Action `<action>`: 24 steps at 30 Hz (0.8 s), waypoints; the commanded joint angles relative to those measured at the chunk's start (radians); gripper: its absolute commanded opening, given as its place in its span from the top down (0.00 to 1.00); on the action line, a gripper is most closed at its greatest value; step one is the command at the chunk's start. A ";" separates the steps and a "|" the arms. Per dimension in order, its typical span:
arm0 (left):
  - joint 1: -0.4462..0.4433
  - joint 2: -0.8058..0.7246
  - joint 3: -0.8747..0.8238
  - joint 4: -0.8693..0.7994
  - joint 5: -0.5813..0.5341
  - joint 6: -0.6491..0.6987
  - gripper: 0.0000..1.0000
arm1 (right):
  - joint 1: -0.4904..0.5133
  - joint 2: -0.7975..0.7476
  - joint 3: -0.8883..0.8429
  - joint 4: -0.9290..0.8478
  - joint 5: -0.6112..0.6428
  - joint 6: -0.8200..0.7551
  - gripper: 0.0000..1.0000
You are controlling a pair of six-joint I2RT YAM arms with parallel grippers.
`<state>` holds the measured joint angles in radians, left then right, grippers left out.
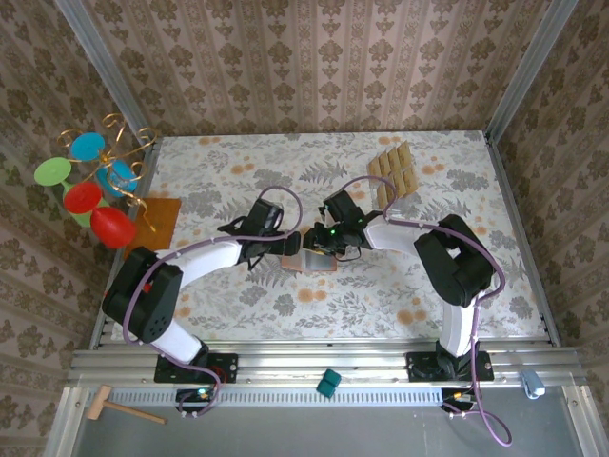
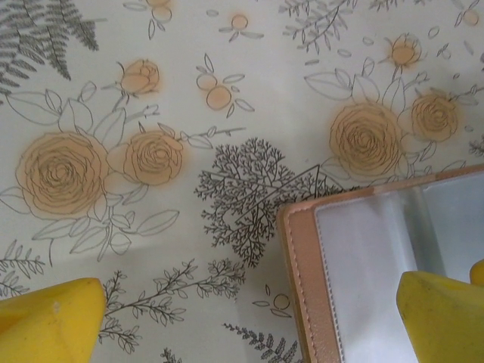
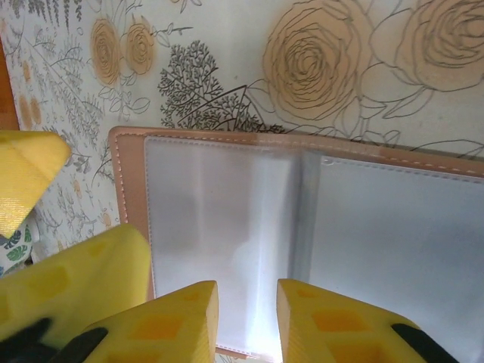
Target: Put the credit cards into the card holder
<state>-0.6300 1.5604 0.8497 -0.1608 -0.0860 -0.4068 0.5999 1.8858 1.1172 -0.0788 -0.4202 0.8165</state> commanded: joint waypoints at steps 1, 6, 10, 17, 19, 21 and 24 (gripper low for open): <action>-0.007 0.012 -0.018 0.001 -0.016 0.020 0.00 | 0.003 0.003 -0.001 0.011 -0.006 0.009 0.73; -0.010 0.025 -0.043 0.012 -0.018 0.021 0.00 | 0.001 0.003 -0.021 0.011 0.011 0.002 0.75; -0.012 0.025 -0.066 0.022 -0.024 0.019 0.00 | -0.003 0.013 -0.042 0.023 0.018 0.003 0.76; -0.015 0.021 -0.094 0.033 -0.031 0.019 0.00 | -0.015 0.018 -0.082 0.048 0.024 0.013 0.77; -0.016 0.019 -0.098 0.035 -0.031 0.019 0.00 | -0.017 0.016 -0.084 0.048 0.025 0.013 0.77; -0.017 0.018 -0.102 0.037 -0.034 0.019 0.00 | -0.017 0.016 -0.085 0.049 0.027 0.013 0.77; -0.017 0.018 -0.101 0.040 -0.035 0.022 0.00 | -0.019 0.016 -0.088 0.047 0.032 0.014 0.77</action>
<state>-0.6418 1.5742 0.7593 -0.1268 -0.1047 -0.4065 0.5858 1.8866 1.0424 -0.0479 -0.4149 0.8185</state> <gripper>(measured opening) 0.999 0.233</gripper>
